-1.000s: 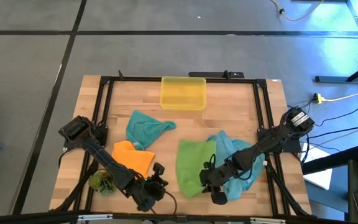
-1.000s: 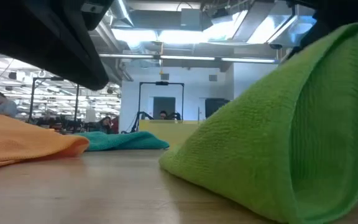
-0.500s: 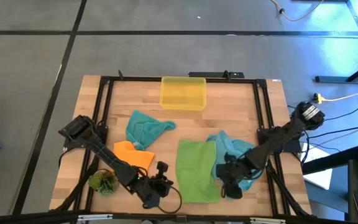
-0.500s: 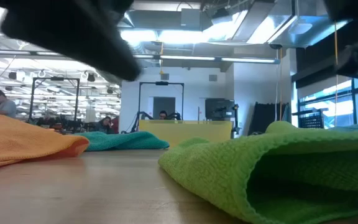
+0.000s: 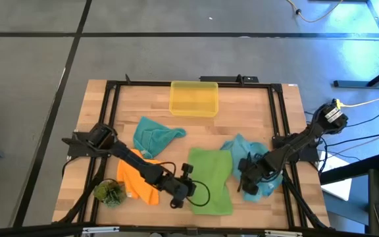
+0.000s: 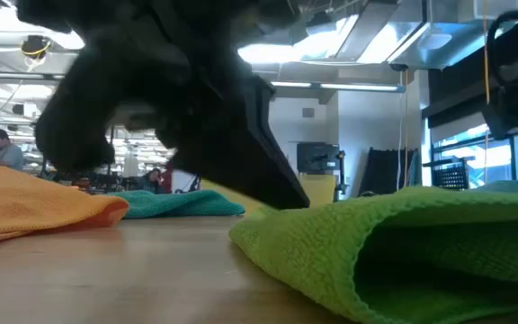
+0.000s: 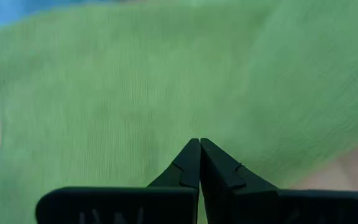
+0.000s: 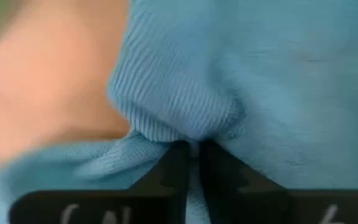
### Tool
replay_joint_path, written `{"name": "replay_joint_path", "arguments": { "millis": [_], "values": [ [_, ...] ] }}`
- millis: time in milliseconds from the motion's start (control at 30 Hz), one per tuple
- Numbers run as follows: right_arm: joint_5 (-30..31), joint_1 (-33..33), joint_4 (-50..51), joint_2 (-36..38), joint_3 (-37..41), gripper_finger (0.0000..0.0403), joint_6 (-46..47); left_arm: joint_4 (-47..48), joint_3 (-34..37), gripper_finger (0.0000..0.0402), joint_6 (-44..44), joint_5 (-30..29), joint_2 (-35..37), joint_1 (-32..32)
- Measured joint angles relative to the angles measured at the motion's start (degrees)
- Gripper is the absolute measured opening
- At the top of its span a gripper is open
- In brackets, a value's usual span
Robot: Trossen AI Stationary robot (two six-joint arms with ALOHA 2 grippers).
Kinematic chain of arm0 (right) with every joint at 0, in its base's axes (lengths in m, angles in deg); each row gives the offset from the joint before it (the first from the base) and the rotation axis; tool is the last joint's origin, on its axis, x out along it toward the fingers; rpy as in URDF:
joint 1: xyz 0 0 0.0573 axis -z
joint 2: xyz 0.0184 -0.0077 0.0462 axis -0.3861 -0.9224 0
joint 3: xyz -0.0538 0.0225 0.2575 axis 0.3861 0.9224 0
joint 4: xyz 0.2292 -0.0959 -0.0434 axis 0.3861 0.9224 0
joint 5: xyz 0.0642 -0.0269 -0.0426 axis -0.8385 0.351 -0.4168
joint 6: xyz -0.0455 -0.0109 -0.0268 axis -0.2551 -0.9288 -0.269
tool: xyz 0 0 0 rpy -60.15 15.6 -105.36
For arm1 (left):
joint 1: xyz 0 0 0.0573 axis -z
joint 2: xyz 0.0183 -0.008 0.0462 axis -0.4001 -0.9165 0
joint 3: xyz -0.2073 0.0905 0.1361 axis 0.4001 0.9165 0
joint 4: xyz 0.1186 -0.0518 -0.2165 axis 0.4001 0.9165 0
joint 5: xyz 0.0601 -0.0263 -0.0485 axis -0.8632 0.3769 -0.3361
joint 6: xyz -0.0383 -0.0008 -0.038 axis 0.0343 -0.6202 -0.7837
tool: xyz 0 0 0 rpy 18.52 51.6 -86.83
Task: Fold microfiber towels
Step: Fold the green microfiber cloth
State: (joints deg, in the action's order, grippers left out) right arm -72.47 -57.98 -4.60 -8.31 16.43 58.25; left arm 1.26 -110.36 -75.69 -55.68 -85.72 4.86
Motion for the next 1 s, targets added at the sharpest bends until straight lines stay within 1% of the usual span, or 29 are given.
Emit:
{"name": "replay_joint_path", "arguments": {
  "millis": [133, 200, 267, 333, 433, 500, 600, 700, 800, 867, 933, 1000],
  "values": [
    [5.8, 2.2, 15.9, 3.4, -0.7, 0.0025, 1.9, 2.4, 0.0, 0.0000, -0.8, 0.6, -0.4, -1.2],
    [8.7, 3.0, 20.2, 6.2, -2.7, 0.0023, 1.9, 3.5, 0.0, 0.0000, -1.0, 0.5, -0.4, -1.5],
    [10.4, 3.2, 21.3, 8.2, -3.6, 0.0024, 1.5, 5.3, 0.0, 0.0000, -1.0, 0.4, -0.4, -1.6],
    [10.7, 3.2, 21.3, 10.5, -4.1, 0.0029, 0.2, 7.0, -0.1, 0.0000, -1.1, 0.0, -0.4, -1.8],
    [12.5, 3.1, 17.3, 12.9, -5.7, 0.0039, -1.5, 11.7, -0.3, 0.0000, -2.7, -0.9, 0.0, -2.1],
    [14.0, 2.5, 15.6, 14.1, -6.2, 0.0044, -2.7, 14.9, -0.3, 0.0000, -4.0, -2.7, 0.1, -2.2],
    [16.0, 1.7, 8.8, 14.6, -6.7, 0.0048, -5.7, 17.9, -0.2, 0.0000, -4.5, -4.1, 0.7, -2.1],
    [16.6, 1.4, 2.7, 14.0, -6.7, 0.0049, -8.1, 18.6, -0.1, 0.0000, -4.5, -4.2, 1.8, -1.3],
    [17.2, 1.4, -0.2, 13.2, -6.7, 0.0049, -10.3, 18.8, -0.1, 0.0000, -4.4, -4.8, 3.8, 0.0],
    [18.5, 1.4, 1.0, 12.6, -6.7, 0.0049, -10.4, 18.2, -0.4, 0.0000, -4.5, -5.8, 6.0, 0.7],
    [19.1, 1.5, 5.2, 12.0, -6.7, 0.0049, -9.4, 19.3, -0.4, 0.0000, -4.5, -7.3, 7.6, 1.4],
    [19.1, 2.1, 11.8, 11.5, -6.7, 0.0049, -6.3, 20.3, -0.3, 0.0000, -4.6, -7.9, 8.4, 1.9]
  ]
}}
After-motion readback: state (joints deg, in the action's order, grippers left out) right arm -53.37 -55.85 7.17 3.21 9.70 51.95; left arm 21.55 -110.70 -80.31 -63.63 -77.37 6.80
